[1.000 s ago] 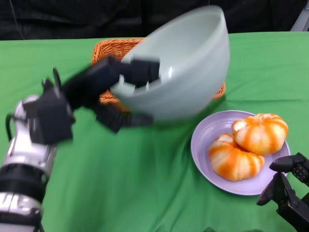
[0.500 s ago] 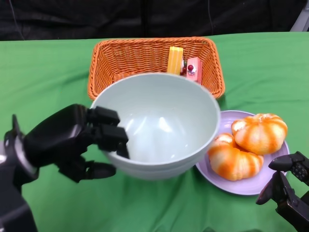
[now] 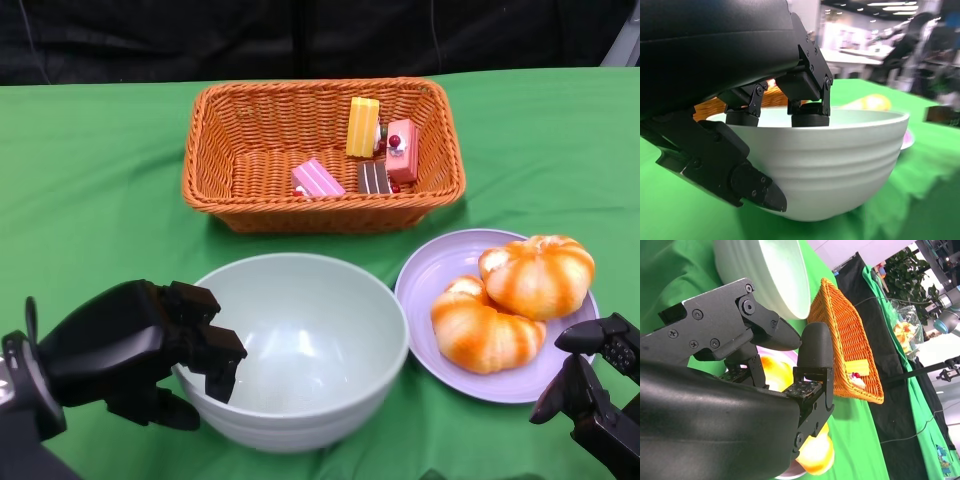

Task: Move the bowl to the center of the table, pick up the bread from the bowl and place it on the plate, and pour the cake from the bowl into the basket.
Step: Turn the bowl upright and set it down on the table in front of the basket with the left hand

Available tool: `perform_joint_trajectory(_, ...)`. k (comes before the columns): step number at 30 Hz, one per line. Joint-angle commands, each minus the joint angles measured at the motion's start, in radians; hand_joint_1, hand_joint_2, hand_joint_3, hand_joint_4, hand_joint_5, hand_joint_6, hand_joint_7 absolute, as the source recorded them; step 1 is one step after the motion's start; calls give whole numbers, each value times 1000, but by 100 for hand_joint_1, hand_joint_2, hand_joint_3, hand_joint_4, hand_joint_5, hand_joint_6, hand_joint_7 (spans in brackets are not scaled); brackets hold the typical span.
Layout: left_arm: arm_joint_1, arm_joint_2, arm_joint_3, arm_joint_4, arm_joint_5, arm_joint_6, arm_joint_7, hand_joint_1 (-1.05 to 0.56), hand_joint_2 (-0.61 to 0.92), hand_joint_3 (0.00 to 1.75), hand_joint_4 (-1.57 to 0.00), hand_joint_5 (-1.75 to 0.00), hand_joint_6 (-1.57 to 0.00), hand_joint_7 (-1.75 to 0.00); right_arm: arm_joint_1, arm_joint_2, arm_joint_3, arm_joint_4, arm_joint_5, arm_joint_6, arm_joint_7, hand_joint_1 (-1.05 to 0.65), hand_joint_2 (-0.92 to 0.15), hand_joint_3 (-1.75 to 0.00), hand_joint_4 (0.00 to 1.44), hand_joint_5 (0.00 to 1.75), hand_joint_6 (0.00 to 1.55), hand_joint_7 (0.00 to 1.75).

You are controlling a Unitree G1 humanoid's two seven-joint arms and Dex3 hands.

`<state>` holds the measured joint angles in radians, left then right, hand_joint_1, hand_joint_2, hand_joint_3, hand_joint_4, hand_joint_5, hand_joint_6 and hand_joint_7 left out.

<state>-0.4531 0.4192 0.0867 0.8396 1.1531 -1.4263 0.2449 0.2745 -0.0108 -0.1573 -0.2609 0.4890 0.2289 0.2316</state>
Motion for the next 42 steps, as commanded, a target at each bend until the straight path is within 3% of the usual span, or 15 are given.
perform_joint_trajectory(1,-34,126,-244,4,246,216,457,-11,85,7,-77,-173,-75,-145,5,-20,-22,-6,5,-7,8,-7,-71,-98,64,175,55,150)
perform_joint_trajectory(7,-101,154,-462,102,328,380,749,-11,86,2,-78,-168,-91,-110,9,-20,-21,-11,4,-7,8,-7,-72,-98,63,175,55,150)
perform_joint_trajectory(12,-159,160,-636,187,318,492,908,-13,85,0,-76,-171,-81,-129,9,-14,-24,-8,10,-9,10,-8,-71,-97,64,175,55,150)
perform_joint_trajectory(16,-179,152,-709,211,261,545,935,-13,85,0,-74,-172,-77,-131,13,-12,-19,-18,-1,-5,2,-8,-72,-97,63,175,55,150)
perform_joint_trajectory(18,-186,154,-736,213,231,552,932,-18,81,0,-72,-167,-88,-97,14,-10,-18,-22,-4,-4,-4,-7,-71,-97,63,175,55,150)
perform_joint_trajectory(19,-191,161,-745,206,207,523,909,-19,80,0,-71,-167,-90,-91,15,-10,-17,-23,-7,-5,-5,-7,-71,-97,63,175,55,150)
perform_joint_trajectory(20,-198,170,-753,201,178,478,877,-29,83,1,-72,-128,-89,-58,15,-10,-16,-23,-8,-5,-5,-7,-71,-97,63,175,55,150)
perform_joint_trajectory(22,-205,184,-756,193,107,379,805,-56,88,0,-81,-47,-85,-14,14,-10,-18,-20,-4,-5,-2,-7,-71,-98,63,175,55,150)
perform_joint_trajectory(23,-206,190,-755,189,76,341,768,-68,89,1,-78,-28,-77,-7,12,-9,-18,-18,-3,-5,-3,-7,-71,-98,63,175,55,150)
perform_joint_trajectory(25,-203,199,-748,181,12,281,693,-85,91,5,-70,-10,-63,-2,10,-11,-17,-15,-4,-7,3,-6,-72,-98,63,175,56,149)
perform_joint_trajectory(28,-189,204,-728,182,-104,198,564,-102,92,16,-50,-1,-43,0,9,-16,-15,-16,-5,0,3,-7,-72,-97,63,175,55,150)
perform_joint_trajectory(29,-185,204,-720,188,-151,164,512,-104,92,24,-35,0,-30,0,8,-16,-14,-15,-7,0,2,-7,-72,-97,63,175,55,151)
perform_joint_trajectory(33,-172,192,-687,242,-375,32,299,-105,92,40,-15,0,-17,0,7,-13,-13,-13,-8,-3,2,-7,-71,-97,64,175,55,152)
perform_joint_trajectory(38,-147,145,-669,304,-765,-32,-5,-105,92,52,-15,-1,-18,-2,8,-15,-12,-11,-16,-5,2,-7,-71,-98,64,175,55,152)
perform_joint_trajectory(42,-36,123,-656,119,-1299,190,-445,-105,92,52,-26,-7,-25,-4,9,-13,-11,-15,-15,-6,5,-7,-71,-98,64,175,54,153)
